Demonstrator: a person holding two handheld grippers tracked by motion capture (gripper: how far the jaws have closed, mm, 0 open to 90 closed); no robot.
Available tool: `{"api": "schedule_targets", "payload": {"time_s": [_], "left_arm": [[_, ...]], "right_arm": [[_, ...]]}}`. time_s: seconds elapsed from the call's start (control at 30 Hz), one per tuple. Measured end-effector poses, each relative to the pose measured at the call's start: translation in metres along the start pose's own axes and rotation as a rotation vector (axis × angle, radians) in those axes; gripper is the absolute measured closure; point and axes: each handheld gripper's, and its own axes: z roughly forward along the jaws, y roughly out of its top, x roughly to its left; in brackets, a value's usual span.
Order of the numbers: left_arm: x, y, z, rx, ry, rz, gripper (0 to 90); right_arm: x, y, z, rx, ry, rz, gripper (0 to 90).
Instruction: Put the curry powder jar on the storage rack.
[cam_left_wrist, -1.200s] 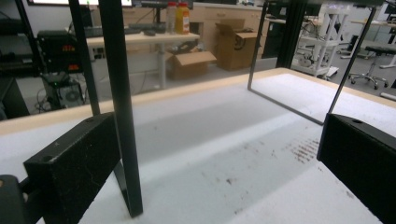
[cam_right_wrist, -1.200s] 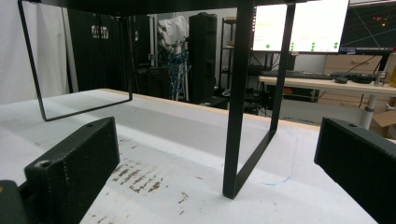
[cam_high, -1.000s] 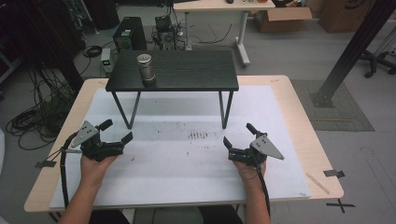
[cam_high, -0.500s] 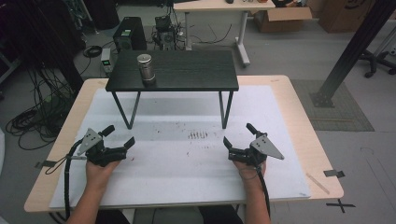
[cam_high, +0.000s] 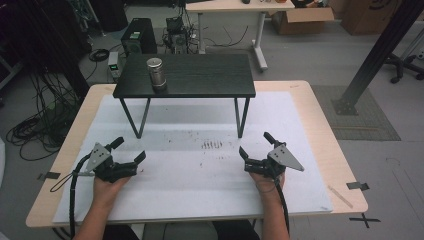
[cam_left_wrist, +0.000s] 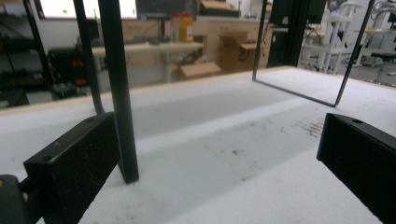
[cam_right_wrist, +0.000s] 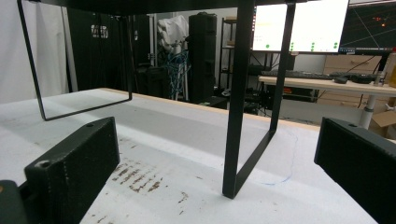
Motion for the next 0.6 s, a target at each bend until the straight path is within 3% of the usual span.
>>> {"api": "schedule_targets", "payload": {"time_s": [0.13,0.6], "left_arm": [[-0.0031,-0.0031,-0.0061,-0.067,0.001,0.03,0.2],[-0.0035,-0.0038,-0.0073,-0.08,0.005,0.03,0.2]], "right_arm": [[0.0002,0.0,-0.0001,0.0,0.0,0.0,0.0],[0.0002,-0.0002,-0.0004,-0.003,-0.001,0.001,0.0]]}}
